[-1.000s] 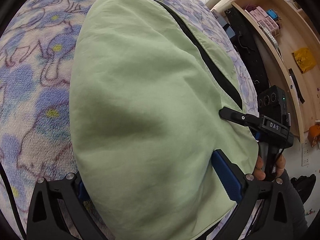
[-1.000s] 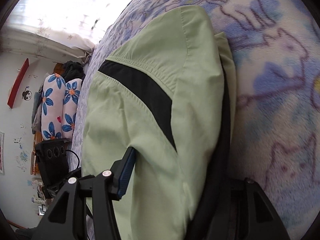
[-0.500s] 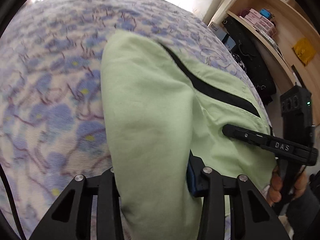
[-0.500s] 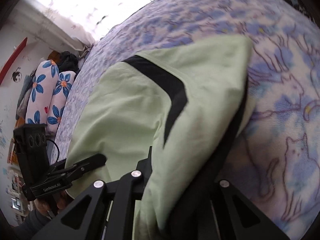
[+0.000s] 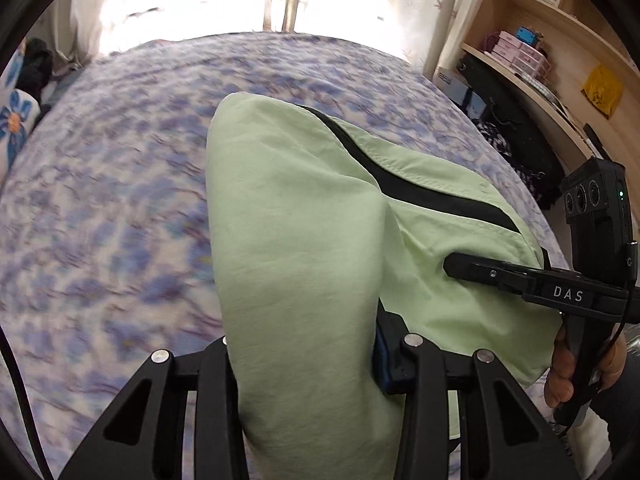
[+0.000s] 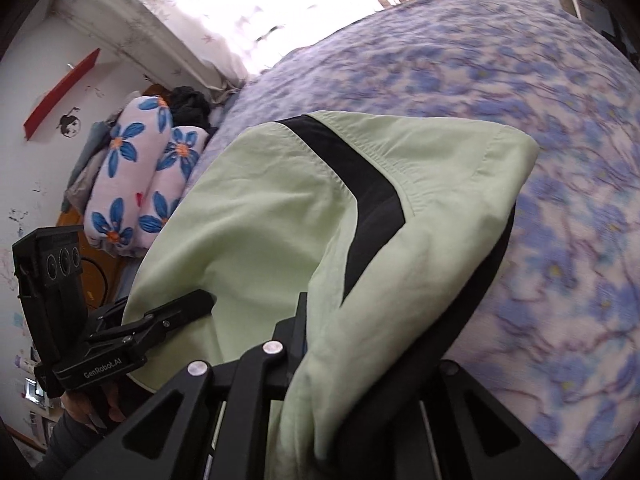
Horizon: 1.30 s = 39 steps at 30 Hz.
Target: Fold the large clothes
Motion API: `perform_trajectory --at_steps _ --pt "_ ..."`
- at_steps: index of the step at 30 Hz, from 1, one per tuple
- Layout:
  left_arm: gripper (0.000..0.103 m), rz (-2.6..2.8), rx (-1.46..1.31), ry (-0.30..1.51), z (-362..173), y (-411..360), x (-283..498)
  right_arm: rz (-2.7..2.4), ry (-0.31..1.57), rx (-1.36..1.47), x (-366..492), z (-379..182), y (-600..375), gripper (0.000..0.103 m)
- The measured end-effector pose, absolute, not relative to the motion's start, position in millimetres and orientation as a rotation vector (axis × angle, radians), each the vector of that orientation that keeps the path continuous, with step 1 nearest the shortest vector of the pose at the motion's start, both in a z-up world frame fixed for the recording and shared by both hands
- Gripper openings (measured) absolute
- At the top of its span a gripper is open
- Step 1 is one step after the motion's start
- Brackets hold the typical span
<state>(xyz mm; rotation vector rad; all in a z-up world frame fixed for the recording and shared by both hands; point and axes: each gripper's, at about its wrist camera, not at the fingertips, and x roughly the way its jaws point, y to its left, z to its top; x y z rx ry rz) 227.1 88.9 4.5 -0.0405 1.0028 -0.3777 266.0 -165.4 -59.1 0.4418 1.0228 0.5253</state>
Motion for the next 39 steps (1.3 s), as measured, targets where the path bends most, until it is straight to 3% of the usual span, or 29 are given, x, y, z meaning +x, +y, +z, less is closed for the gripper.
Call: perform_trajectory --at_steps 11,17,22,24,25,26,27,33,36,39 --pt "0.038 -0.326 0.067 0.915 42 229 375 0.565 0.875 0.482 394 -53 -46 0.009" --pt "0.039 -0.335 0.061 0.888 5 267 476 0.567 0.822 0.524 475 -89 -15 0.009" --pt "0.043 -0.276 0.073 0.933 -68 287 524 0.532 0.888 0.477 531 -155 17 0.010" --pt "0.056 -0.184 0.092 1.029 -114 293 539 0.495 0.982 0.512 542 -190 25 0.012" --pt "0.074 -0.134 0.087 1.059 -133 299 542 0.480 1.000 0.530 542 -202 26 0.020" --pt "0.099 -0.095 0.072 1.033 -140 306 540 0.483 0.993 0.547 540 -207 24 0.025" --pt "0.103 -0.033 0.072 0.989 -142 314 536 0.502 0.979 0.560 537 -209 21 0.025" --pt "0.103 0.020 0.048 0.942 -130 328 517 0.540 0.999 0.476 518 -192 3 0.030" --pt "0.097 0.077 0.103 0.899 -110 326 496 0.512 0.962 0.452 503 -168 -16 0.030" --pt "0.072 0.050 0.069 0.856 -86 329 471 0.475 0.868 0.457 483 -145 -32 0.030"
